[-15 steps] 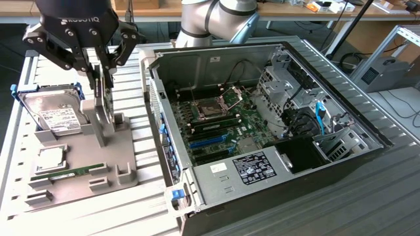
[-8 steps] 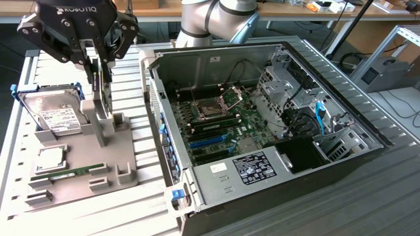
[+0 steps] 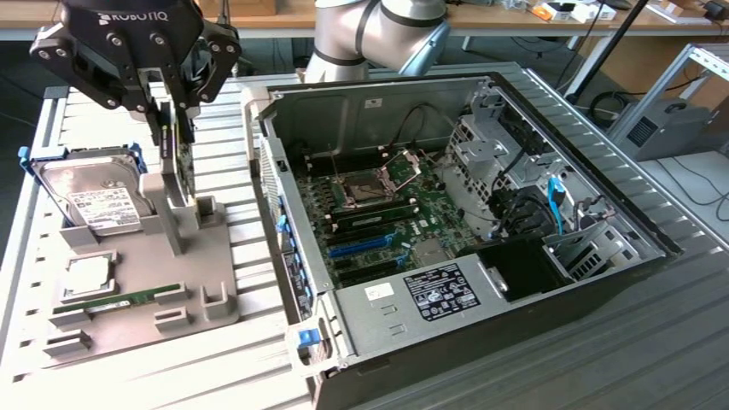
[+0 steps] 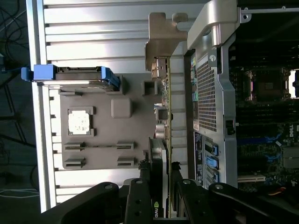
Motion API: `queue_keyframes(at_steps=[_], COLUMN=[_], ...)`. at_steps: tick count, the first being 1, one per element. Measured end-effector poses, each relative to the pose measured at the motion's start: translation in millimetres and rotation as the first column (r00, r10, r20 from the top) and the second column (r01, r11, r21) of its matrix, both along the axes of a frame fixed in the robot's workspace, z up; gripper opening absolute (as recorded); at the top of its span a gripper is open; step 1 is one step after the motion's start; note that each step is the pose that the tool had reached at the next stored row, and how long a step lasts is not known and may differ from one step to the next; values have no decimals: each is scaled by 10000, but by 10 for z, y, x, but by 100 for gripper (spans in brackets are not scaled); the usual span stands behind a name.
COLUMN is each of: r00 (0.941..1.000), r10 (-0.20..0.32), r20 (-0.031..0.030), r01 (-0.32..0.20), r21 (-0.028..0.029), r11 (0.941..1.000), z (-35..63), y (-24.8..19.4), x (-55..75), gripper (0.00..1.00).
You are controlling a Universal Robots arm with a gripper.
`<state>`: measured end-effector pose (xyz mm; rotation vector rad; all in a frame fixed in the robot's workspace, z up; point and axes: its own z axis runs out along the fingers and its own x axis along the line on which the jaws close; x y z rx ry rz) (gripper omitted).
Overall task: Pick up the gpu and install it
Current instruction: 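Pick up the gpu and move the gpu toward the slot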
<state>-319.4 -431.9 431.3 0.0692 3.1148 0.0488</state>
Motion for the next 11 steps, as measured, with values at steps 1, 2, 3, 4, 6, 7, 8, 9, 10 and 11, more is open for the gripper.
queue_keyframes(at_steps=[1, 2, 3, 4, 6, 7, 8, 9, 10, 11], r00=[10000, 10000, 10000, 10000, 10000, 10000, 10000, 10000, 10000, 10000], r10=[0, 0, 0, 0, -1, 1, 1, 1, 1, 1], r20=[0, 0, 0, 0, -1, 0, 0, 0, 0, 0], r01=[0, 0, 0, 0, 1, -1, -1, -1, -1, -1], r21=[0, 0, 0, 0, -1, 0, 0, 0, 0, 0], r11=[10000, 10000, 10000, 10000, 10000, 10000, 10000, 10000, 10000, 10000], z=[0, 0, 0, 0, 0, 0, 0, 0, 0, 0], y=[0, 0, 0, 0, 1, 0, 0, 0, 0, 0], x=[0, 0, 0, 0, 5, 15, 22, 31, 41, 52], gripper=[27, 27, 27, 27, 27, 27, 27, 27, 27, 27])
